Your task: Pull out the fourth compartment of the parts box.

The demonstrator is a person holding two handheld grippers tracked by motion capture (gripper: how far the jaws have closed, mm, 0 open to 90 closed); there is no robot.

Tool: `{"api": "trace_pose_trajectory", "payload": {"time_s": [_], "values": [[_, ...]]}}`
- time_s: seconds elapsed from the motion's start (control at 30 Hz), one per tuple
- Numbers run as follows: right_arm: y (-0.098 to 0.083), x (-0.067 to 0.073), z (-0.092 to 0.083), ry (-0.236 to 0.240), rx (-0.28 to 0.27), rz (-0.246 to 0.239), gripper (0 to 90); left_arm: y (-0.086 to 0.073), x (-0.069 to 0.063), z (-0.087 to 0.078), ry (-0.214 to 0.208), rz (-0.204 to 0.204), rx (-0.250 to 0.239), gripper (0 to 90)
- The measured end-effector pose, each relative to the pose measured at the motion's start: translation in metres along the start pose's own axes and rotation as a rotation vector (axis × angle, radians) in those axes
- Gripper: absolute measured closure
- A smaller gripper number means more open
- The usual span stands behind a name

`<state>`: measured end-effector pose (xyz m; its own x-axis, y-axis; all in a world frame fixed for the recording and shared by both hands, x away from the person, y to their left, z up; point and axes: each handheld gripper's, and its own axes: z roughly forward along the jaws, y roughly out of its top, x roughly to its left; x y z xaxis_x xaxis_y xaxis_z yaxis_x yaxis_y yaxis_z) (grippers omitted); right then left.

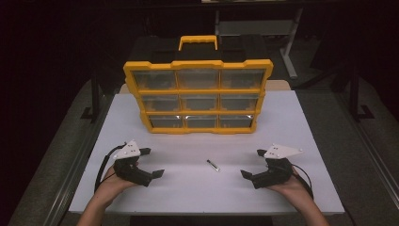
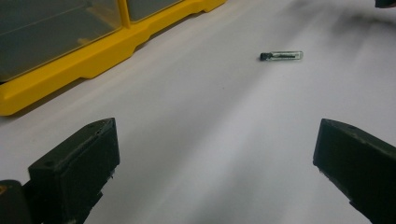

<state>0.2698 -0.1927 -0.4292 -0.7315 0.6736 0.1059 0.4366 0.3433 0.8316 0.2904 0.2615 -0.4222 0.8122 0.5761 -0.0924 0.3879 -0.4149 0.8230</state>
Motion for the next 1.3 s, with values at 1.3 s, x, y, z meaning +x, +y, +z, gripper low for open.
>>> {"api": "trace_pose_trajectory", "payload": {"time_s": [1.3], "values": [[0.000, 0.004, 0.001, 0.029, -0.003, -0.006, 0.9, 0.020, -0.012, 0.029, -0.029, 0.060, -0.021, 0.4]]}}
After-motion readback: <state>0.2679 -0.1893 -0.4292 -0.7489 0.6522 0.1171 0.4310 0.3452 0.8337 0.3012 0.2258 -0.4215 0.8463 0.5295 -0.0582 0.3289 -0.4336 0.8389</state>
